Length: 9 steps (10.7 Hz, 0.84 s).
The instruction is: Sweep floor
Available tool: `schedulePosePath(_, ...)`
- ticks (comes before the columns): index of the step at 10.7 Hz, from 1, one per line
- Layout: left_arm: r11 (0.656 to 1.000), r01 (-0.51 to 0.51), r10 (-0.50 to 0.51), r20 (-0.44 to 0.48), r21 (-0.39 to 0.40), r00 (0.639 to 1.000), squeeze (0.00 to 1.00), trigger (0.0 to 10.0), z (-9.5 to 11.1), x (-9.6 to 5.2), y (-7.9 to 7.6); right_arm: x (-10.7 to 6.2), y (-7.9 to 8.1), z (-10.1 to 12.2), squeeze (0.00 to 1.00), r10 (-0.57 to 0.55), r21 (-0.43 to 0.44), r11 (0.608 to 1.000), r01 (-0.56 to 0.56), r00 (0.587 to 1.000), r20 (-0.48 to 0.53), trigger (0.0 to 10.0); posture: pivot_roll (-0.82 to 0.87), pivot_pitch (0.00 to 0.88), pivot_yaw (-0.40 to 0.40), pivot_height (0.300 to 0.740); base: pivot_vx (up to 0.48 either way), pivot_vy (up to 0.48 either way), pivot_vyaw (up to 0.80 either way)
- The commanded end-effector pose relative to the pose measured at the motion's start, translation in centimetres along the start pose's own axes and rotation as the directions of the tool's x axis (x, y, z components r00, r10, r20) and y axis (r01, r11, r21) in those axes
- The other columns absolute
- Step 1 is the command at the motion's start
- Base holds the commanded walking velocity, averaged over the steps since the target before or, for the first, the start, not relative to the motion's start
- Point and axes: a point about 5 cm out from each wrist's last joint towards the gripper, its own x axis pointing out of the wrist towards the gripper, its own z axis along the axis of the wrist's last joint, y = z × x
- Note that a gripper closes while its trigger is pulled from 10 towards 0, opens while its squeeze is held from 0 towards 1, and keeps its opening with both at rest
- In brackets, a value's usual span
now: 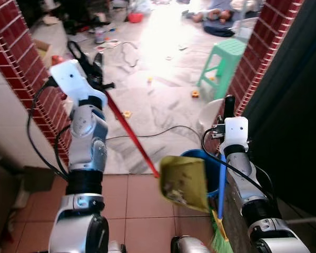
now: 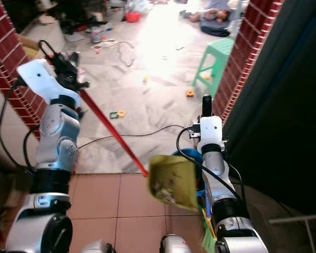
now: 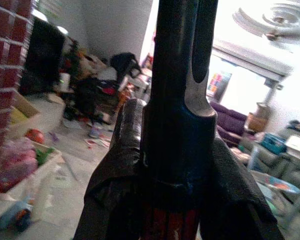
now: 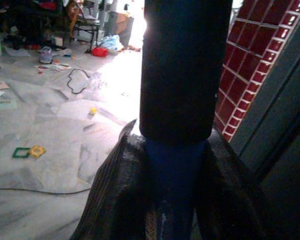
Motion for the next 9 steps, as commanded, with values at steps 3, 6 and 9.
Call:
schedulePosePath(3,0.999,0.028,-0.021,0.170,-0.038,0.985,0.00,10.0,3.6,2.7,-3.0,-0.3,-0.7,0.1,0.00,-0.005,-0.026,1.000,0.005,1.000,0.006,10.0,-0.08,0.000,-0.001,0.740,0.000,0.000,0.00)
schedulePosePath(6,0.997,0.078,-0.078,0.236,0.008,0.969,0.00,10.0,4.1,3.1,-6.5,-0.6,-1.1,0.0,0.00,-0.020,-0.029,0.999,0.020,1.000,0.011,10.0,-0.11,0.000,0.013,0.740,0.000,0.000,0.00)
schedulePosePath(9,0.972,0.218,-0.232,0.224,0.085,0.947,0.00,10.0,1.6,1.1,-10.1,-0.8,-1.3,0.1,0.00,-0.031,-0.032,0.999,0.031,0.999,0.011,10.0,-0.11,0.000,0.023,0.740,0.000,0.000,0.00)
